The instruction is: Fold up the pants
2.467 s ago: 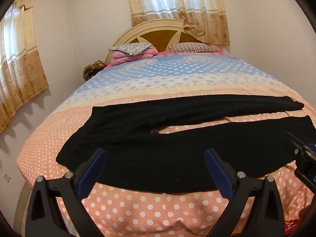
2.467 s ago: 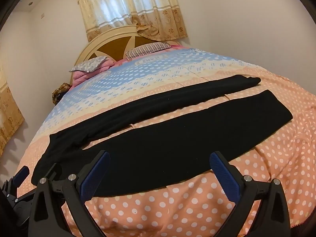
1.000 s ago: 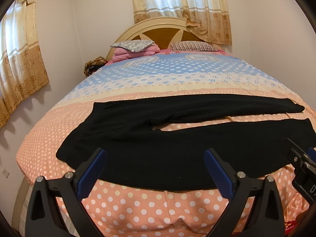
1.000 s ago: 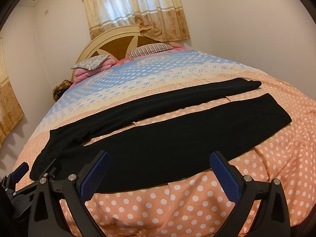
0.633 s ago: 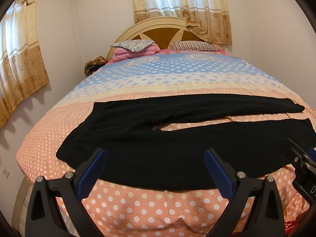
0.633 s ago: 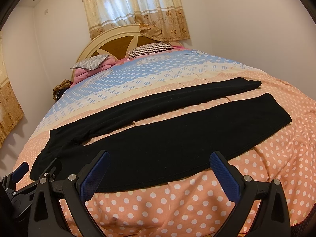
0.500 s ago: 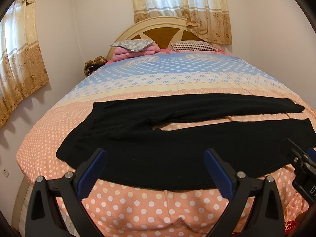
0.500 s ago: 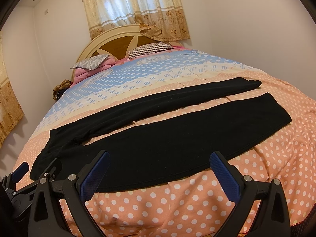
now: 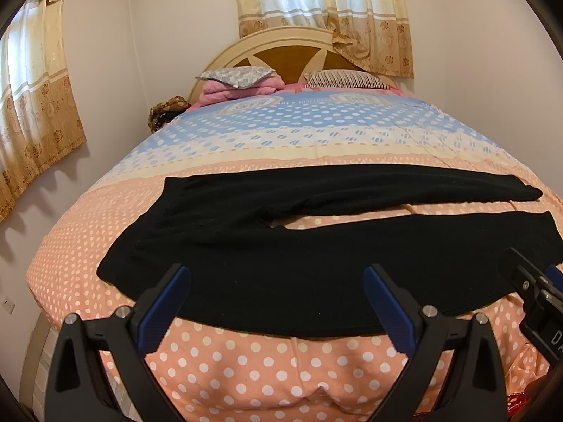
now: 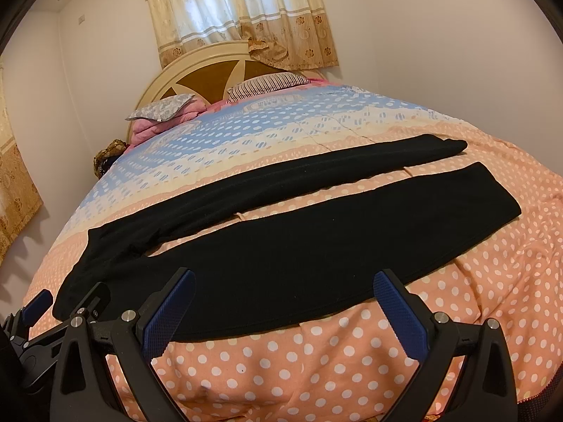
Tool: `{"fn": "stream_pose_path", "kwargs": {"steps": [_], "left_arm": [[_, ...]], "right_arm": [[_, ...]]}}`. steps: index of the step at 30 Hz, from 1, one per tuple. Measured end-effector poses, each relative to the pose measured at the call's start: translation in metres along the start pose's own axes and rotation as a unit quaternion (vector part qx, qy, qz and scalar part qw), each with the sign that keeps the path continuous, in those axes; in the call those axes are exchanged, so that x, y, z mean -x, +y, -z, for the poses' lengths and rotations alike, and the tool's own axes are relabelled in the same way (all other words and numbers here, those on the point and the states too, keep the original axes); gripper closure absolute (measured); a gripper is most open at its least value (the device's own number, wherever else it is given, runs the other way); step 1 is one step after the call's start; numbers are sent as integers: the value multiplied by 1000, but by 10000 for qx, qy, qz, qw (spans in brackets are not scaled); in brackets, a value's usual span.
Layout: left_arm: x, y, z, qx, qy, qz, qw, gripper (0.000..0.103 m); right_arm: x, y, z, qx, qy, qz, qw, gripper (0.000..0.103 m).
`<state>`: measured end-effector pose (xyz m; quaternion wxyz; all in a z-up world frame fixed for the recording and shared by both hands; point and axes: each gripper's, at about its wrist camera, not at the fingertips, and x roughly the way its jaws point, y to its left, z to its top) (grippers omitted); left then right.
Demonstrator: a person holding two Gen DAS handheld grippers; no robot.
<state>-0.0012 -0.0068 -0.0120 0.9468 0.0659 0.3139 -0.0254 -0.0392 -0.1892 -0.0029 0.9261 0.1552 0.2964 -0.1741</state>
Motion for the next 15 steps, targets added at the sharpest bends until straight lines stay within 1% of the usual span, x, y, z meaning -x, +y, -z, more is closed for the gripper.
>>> {"fn": "stream_pose_path", "kwargs": {"steps": [7, 11, 13, 15], "left_arm": [[-5, 3, -1, -23, 81, -15, 10000, 2], [-16, 21, -7, 47, 232, -28, 9997, 2], [-25, 39, -13, 139, 317, -128, 9993, 2], [-34, 62, -20, 220, 339, -413, 9983, 2]], "right_arm": [[-1, 0, 0, 13, 16, 3, 10000, 1], [-5, 2, 0, 40, 59, 17, 10000, 1], [-8, 1, -1, 36, 89, 7, 10000, 1], [-13, 1, -4, 51, 145, -32, 9999, 1]]}}
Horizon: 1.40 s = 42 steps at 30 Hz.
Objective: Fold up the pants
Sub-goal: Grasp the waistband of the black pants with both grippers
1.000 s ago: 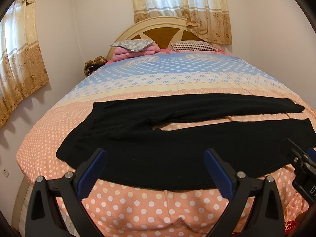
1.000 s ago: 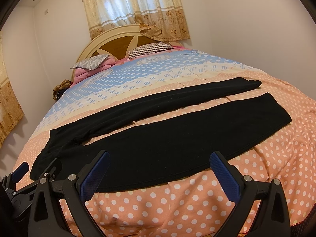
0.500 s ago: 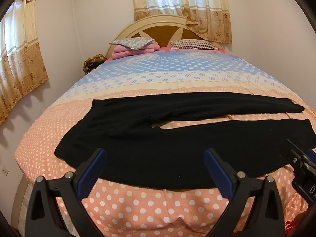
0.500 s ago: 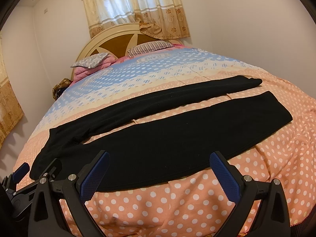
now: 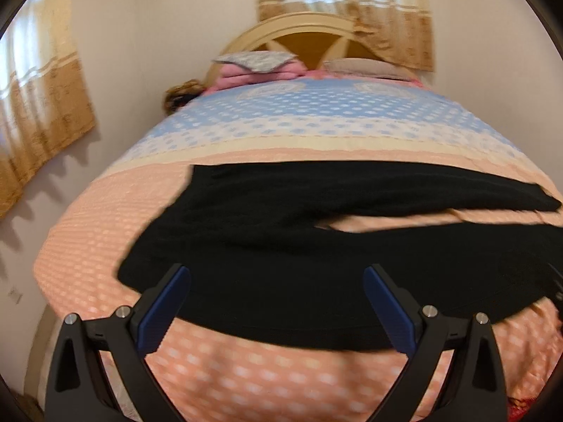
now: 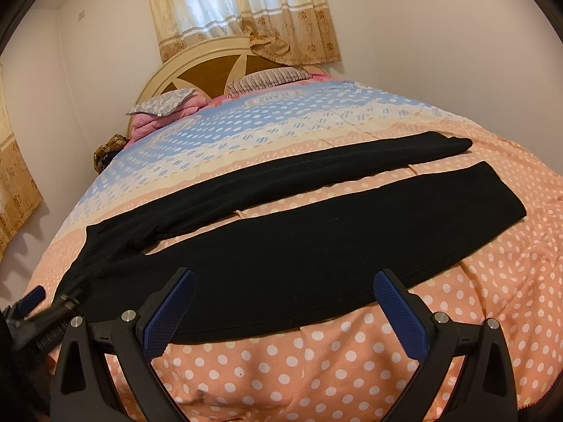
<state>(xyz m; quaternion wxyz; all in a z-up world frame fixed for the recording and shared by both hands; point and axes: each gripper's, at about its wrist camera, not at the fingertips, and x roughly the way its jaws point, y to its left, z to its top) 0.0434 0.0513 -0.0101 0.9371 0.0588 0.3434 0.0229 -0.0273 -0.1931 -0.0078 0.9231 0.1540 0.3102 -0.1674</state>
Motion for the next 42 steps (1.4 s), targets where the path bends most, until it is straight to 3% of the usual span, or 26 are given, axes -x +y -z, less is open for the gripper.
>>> {"fn": "stream_pose_path", "kwargs": {"steps": [10, 20, 22, 24, 26, 30, 34, 37, 42], "left_arm": [[-80, 90, -46, -59, 309, -607, 9977, 2], [-160, 127, -99, 213, 484, -43, 9986, 2], [-174, 128, -105, 238, 564, 217, 9979, 2], [-195, 127, -111, 210, 759, 309, 9964, 4], [-214, 125, -117, 219, 952, 261, 9949, 16], [-244, 127, -123, 361, 1290, 409, 9901, 21], [-263, 129, -123, 546, 1522, 520, 9855, 51], [-270, 131, -121, 876, 1633, 882, 9787, 72], [-276, 131, -122, 819, 1504, 861, 9815, 78]], "right_arm": [[-52, 27, -28, 559, 388, -243, 9974, 1], [-85, 85, -58, 1160, 321, -906, 9886, 2], [-88, 95, -59, 1307, 262, -1041, 9856, 8], [-95, 105, -59, 1483, 336, -1132, 9819, 23], [-105, 110, -59, 1522, 457, -1145, 9806, 23], [-130, 110, -68, 1444, 816, -1216, 9786, 22], [-149, 110, -81, 1452, 951, -1229, 9771, 22], [-163, 114, -97, 1667, 989, -1292, 9725, 22], [-212, 117, -133, 1969, 1438, -1800, 9530, 22]]}}
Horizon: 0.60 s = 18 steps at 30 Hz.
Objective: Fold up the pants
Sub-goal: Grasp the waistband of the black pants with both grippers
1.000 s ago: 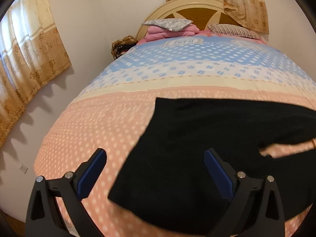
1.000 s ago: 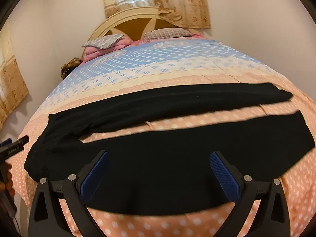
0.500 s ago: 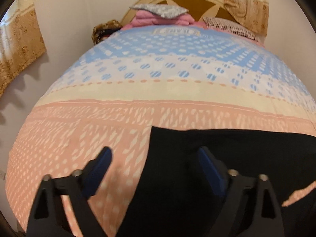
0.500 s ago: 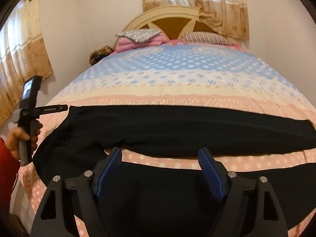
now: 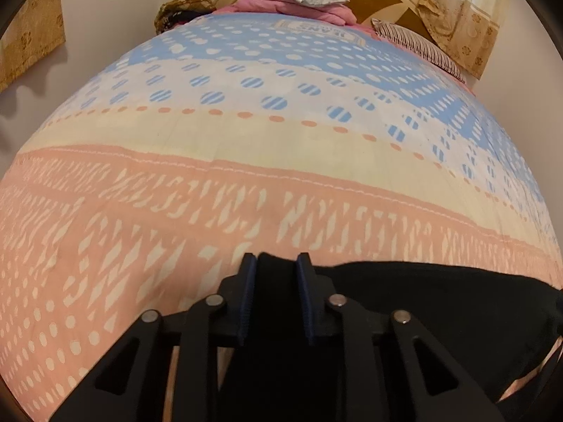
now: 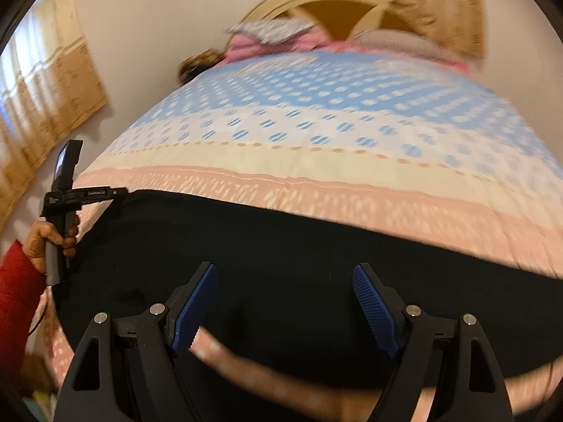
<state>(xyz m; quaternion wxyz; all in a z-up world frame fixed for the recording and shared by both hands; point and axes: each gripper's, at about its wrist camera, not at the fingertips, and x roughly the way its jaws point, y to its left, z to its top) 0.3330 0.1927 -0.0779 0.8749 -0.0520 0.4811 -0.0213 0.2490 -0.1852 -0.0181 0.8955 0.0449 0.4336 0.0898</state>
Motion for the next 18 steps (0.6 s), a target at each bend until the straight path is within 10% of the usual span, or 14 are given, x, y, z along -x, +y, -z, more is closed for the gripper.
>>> {"fn": "stream_pose_path", "kwargs": {"steps": [10, 13, 15, 18], "left_arm": [[-1, 1, -6, -134, -54, -103, 9998, 87], [1, 0, -5, -220, -103, -159, 9996, 91], [6, 3, -7, -114, -177, -116, 9997, 93], [21, 7, -9, 94, -401, 13, 9991, 94]], "right_arm": [[-101, -21, -46, 1005, 1110, -241, 9884, 23], [-102, -16, -42, 1331, 1050, -73, 9855, 48], [-96, -15, -42, 1281, 1088, -325, 9852, 97], [-84, -7, -40, 1264, 1019, -270, 9864, 99]]}}
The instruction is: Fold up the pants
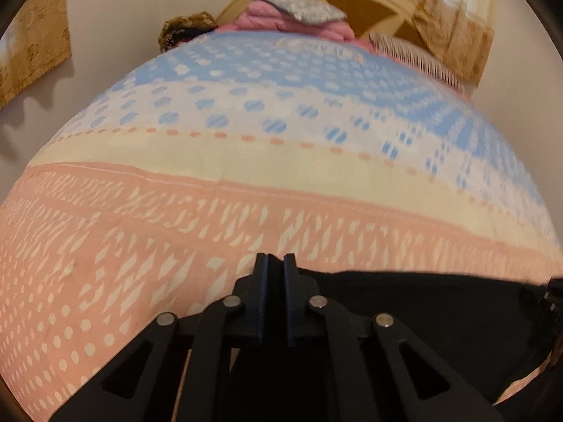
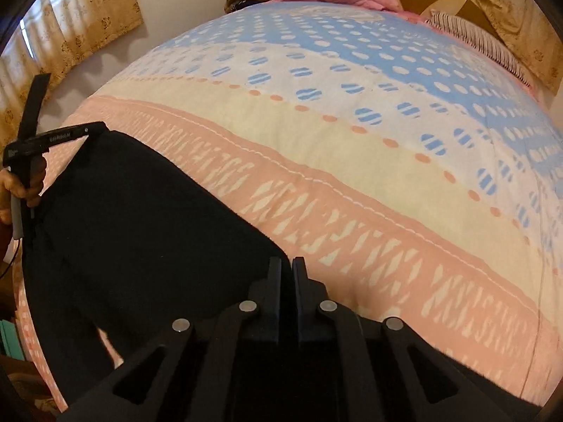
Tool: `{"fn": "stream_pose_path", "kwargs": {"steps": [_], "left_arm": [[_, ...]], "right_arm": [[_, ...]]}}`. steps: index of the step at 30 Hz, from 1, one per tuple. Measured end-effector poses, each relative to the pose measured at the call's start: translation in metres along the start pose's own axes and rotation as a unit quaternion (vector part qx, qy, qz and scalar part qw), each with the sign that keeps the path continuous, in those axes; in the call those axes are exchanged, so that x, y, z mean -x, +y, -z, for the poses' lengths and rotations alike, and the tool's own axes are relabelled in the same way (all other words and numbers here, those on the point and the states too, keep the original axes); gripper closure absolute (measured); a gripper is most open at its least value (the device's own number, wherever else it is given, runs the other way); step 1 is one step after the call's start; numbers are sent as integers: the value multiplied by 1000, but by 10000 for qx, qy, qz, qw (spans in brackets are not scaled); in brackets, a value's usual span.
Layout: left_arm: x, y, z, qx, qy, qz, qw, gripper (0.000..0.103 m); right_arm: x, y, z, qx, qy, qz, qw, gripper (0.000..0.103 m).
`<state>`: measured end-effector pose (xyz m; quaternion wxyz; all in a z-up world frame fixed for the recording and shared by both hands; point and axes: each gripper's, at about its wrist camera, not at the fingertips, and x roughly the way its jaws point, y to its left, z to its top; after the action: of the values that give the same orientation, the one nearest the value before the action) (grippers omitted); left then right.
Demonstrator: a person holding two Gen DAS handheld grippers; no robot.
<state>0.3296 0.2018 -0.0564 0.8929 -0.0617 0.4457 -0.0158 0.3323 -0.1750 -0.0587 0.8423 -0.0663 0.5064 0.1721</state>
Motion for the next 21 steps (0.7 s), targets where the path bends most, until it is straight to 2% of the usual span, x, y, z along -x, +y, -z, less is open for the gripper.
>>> {"fn": "stream_pose_path", "kwargs": {"steps": [2, 6, 8, 11, 15, 19, 21], "left_arm": [[20, -1, -2, 14, -230, 93, 9997, 95], [63, -4, -1, -76, -728, 196, 9971, 96], [91, 1, 4, -1, -1025, 354, 9941, 96], [120, 8, 16, 72, -1261, 511, 9907, 96], [130, 8, 39, -145, -1097, 333, 9933, 96], [119, 7, 47, -220, -670, 355, 9969, 94], [115, 5, 49, -102, -515, 412, 9978, 93]], "right_arm": [[14, 6, 3, -80, -155, -21, 9998, 99], [63, 21, 11, -192, -754, -92, 9969, 99], [94, 33, 21, -181, -1080, -126, 9939, 99], [134, 53, 42, -108, -1472, -311, 9886, 101], [162, 81, 70, 122, -1744, -384, 9838, 101], [152, 85, 81, 143, -1693, -291, 9850, 101], [142, 80, 78, -34, -1536, -499, 9869, 101]]}}
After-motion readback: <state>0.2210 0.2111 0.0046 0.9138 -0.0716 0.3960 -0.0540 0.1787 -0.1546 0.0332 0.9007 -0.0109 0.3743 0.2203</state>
